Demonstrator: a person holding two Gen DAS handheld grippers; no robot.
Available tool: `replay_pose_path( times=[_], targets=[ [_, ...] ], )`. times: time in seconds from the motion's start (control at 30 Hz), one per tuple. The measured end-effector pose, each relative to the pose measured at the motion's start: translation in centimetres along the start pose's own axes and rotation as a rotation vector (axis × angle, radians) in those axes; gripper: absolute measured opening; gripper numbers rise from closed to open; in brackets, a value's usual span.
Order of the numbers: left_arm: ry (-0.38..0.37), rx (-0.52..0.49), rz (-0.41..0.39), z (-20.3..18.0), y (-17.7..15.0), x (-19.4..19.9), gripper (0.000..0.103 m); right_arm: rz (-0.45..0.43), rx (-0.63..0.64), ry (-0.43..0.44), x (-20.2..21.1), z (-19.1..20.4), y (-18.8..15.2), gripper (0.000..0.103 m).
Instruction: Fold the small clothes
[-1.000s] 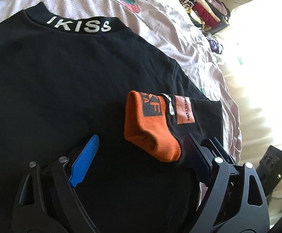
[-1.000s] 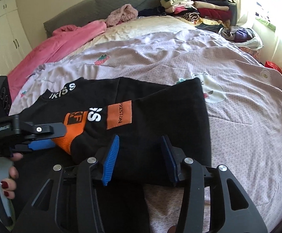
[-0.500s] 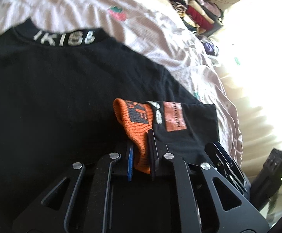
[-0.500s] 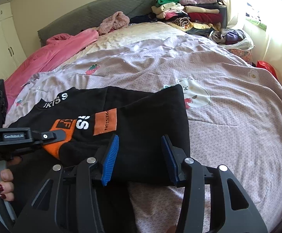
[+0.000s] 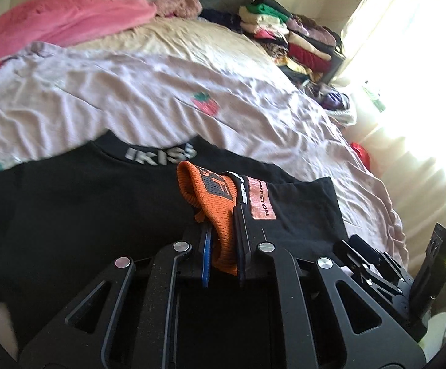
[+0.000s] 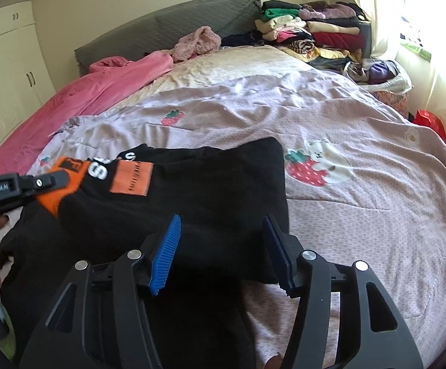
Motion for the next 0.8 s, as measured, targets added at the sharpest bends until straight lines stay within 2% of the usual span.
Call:
replay_pose_path(
  times=[0.3,0.8],
  targets=[
    [0.064,0.056,-0.021,4.7,0.7,1.3,0.006,0.013,0.048,0.002,-0.6,1.9,-0.2,0.054],
    [0.152,0.090,-0.012,10.4,-0.3,1.6,0.006,0.051,0.097,-0.007,-1.7,3.9,-0.8,0.054]
  ],
)
Point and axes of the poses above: each gripper's, at about its wrist camera, not at the fingertips, and x roughly against the way its jaws point, z to its left, y to its top, the point moved 2 cm from there along -x, roughly the way its jaws point, and after that the axes turned 5 degrees about y, right-handed, at the moved point
